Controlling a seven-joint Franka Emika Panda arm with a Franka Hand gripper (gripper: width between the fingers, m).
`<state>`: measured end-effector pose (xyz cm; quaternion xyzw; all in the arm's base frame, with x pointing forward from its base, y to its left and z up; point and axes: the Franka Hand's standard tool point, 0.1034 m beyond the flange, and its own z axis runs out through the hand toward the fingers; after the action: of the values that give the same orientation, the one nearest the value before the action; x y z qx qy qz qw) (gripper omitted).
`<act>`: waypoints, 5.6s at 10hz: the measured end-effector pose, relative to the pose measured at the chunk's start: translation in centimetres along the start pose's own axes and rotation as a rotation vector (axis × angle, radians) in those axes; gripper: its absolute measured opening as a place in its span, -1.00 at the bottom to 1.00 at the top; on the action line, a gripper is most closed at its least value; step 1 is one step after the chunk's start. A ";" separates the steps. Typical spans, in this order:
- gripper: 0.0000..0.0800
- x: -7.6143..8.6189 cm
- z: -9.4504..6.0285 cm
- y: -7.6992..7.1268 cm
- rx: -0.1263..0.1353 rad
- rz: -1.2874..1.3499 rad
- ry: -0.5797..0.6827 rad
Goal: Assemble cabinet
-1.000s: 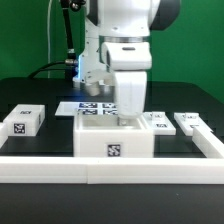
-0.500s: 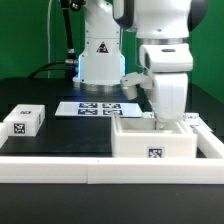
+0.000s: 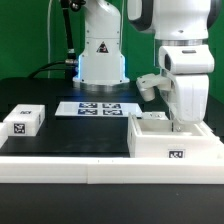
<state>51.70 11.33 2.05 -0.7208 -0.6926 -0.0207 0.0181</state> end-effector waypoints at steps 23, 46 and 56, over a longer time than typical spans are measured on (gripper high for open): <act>0.99 2.0 -3.6 -5.6 -0.043 0.110 0.003; -0.83 5.2 1.2 -10.9 -0.013 0.120 0.058; -0.83 0.7 -3.4 -8.8 -0.057 0.102 0.015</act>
Offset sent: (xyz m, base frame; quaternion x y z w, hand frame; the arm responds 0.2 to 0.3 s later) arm 0.0000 0.0000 0.0000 0.0000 0.0000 0.0000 1.0000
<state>42.89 12.19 5.44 -0.7551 -0.6541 -0.0447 0.0037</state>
